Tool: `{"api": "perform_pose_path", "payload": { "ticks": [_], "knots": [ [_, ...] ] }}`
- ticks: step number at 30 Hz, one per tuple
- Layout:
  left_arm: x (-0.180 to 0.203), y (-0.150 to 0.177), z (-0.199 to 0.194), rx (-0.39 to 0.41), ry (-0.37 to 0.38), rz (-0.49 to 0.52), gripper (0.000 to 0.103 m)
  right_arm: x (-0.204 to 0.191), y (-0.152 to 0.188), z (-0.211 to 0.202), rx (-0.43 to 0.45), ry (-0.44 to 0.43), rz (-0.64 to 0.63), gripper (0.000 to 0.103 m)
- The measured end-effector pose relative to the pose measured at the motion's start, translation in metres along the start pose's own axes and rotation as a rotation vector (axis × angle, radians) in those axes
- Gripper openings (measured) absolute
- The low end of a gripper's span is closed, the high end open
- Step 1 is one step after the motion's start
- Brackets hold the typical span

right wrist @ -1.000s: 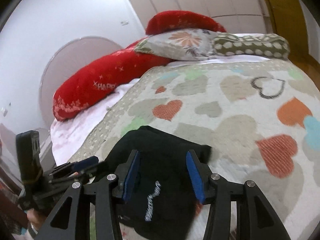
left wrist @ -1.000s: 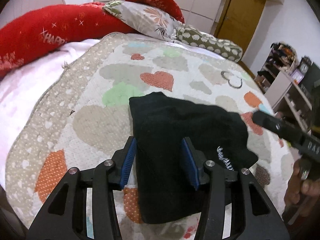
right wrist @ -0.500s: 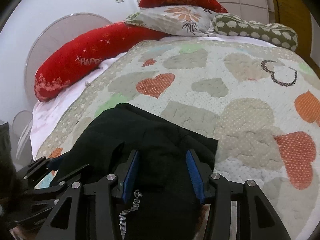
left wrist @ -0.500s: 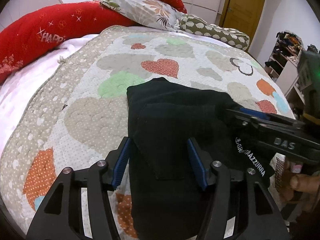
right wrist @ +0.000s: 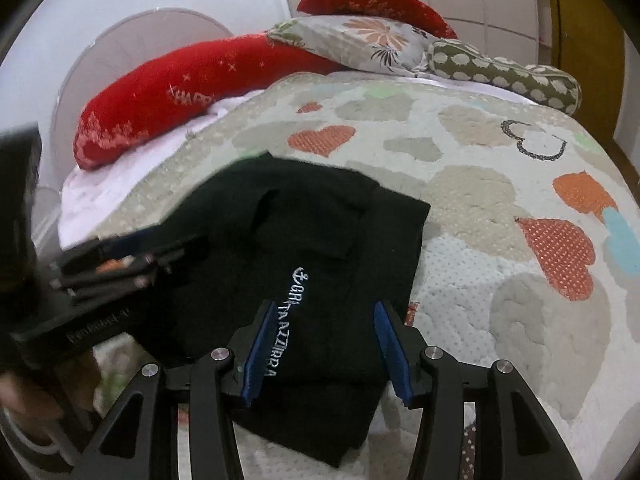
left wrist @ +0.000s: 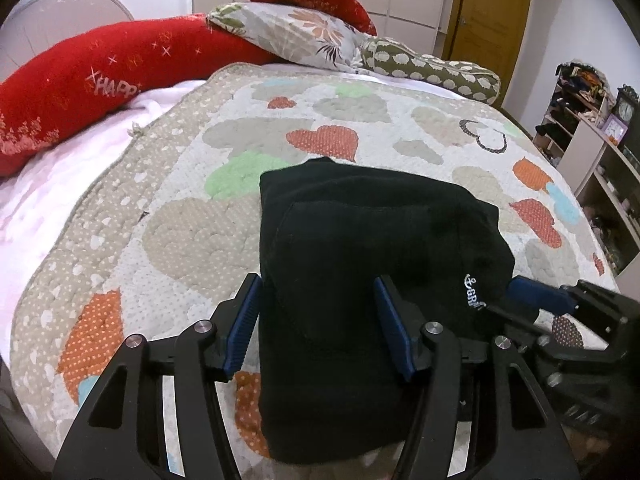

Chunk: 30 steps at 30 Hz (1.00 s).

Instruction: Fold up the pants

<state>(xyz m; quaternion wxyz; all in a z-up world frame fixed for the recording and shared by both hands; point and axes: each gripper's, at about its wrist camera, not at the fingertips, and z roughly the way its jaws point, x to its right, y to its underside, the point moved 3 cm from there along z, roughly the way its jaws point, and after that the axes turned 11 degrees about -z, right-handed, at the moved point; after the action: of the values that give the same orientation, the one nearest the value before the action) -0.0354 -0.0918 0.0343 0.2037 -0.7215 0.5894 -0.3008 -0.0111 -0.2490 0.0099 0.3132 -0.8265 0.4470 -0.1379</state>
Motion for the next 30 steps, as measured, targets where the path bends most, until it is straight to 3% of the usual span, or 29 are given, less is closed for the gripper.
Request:
{"api": "perform_pose_path", "payload": {
  "ticks": [6, 12, 30],
  "knots": [
    [0.005, -0.003, -0.027, 0.083, -0.015, 0.032, 0.057, -0.007, -0.013, -0.04, 0.107, 0.023, 0.004, 0.051],
    [0.005, -0.004, -0.05, 0.147, -0.032, 0.024, 0.057, -0.016, -0.015, -0.053, 0.128, 0.049, -0.008, 0.052],
    [-0.004, 0.002, -0.068, 0.157, -0.036, -0.002, 0.058, -0.027, -0.015, -0.057, 0.114, 0.034, -0.011, 0.054]
  ]
}}
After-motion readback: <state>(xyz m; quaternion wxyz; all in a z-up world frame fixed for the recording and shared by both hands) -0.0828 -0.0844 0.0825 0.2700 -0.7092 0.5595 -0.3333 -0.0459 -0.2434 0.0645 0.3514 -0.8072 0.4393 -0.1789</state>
